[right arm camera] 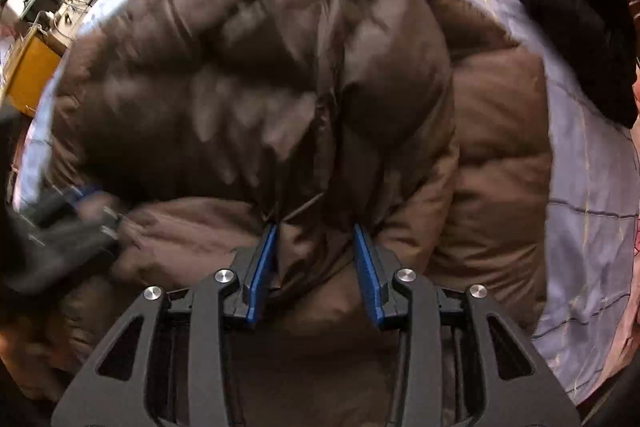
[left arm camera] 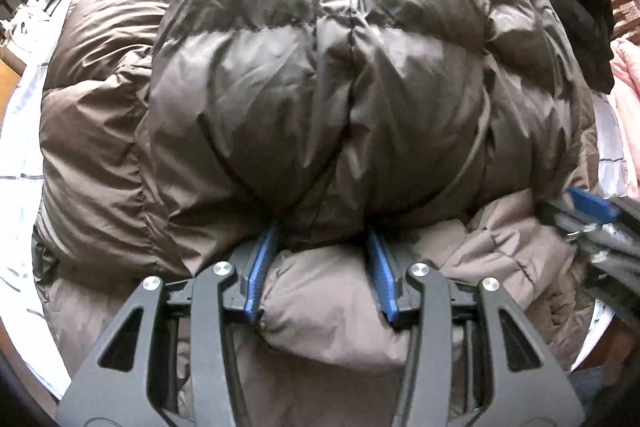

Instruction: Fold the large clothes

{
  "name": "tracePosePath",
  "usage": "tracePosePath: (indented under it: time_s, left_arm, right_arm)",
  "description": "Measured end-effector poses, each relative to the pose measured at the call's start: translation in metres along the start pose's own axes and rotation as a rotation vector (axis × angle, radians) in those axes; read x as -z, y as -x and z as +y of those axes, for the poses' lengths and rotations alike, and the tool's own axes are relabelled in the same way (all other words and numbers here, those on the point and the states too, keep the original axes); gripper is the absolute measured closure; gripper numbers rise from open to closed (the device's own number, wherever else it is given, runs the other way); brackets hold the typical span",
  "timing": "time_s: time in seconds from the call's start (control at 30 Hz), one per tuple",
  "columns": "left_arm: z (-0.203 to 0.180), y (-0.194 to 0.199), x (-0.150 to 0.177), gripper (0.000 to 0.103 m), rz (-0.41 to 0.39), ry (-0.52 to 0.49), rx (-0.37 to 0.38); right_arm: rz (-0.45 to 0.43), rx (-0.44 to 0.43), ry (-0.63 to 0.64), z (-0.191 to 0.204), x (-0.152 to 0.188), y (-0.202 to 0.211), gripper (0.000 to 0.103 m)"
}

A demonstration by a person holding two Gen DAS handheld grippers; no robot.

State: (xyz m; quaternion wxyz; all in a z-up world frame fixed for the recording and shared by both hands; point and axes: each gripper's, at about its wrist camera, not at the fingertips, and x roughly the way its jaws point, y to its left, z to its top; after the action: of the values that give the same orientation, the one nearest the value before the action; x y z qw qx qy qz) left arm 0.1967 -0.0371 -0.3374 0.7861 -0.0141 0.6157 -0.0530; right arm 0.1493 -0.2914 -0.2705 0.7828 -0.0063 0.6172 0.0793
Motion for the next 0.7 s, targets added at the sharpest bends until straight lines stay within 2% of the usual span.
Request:
tracePosePath:
  time_s: [0.1,0.2,0.27,0.37,0.47,0.5,0.57,0.6,0.7]
  left_arm:
    - [-0.008,-0.001,0.002,0.058,-0.02,-0.005,-0.002]
    - [-0.003,0.011,0.004,0.058,-0.05,0.025,0.041]
    - [-0.001,0.025,0.007,0.058,-0.07,0.037,0.057]
    - [-0.004,0.066,0.017,0.045,-0.154,0.008,0.054]
    - [-0.013,0.081,0.021,0.043,-0.214,-0.078,-0.017]
    - [-0.015,0.077,0.02,0.043,-0.203,-0.089,-0.035]
    - [-0.015,0.047,0.021,0.045,-0.103,-0.077,-0.052]
    - [-0.012,0.036,0.021,0.045,-0.077,-0.069,-0.051]
    - [-0.02,0.017,0.014,0.043,-0.063,-0.094,-0.094]
  right_arm:
    - [-0.067,-0.069,-0.045,-0.008,0.005,-0.011,0.063]
    - [-0.133,-0.155,-0.097,-0.019,0.004,0.016,0.063]
    - [-0.157,-0.151,-0.033,-0.014,0.004,0.036,0.063]
    - [-0.171,-0.17,0.042,-0.006,0.015,0.056,0.063]
    - [-0.135,-0.198,0.112,0.007,0.025,0.057,0.063]
    - [-0.116,-0.18,0.143,0.014,0.028,0.05,0.063]
    - [-0.085,-0.157,0.142,0.021,0.025,0.032,0.063]
    - [-0.057,-0.161,0.123,0.022,0.026,0.019,0.063]
    - [0.011,-0.144,0.094,0.024,0.027,-0.016,0.062]
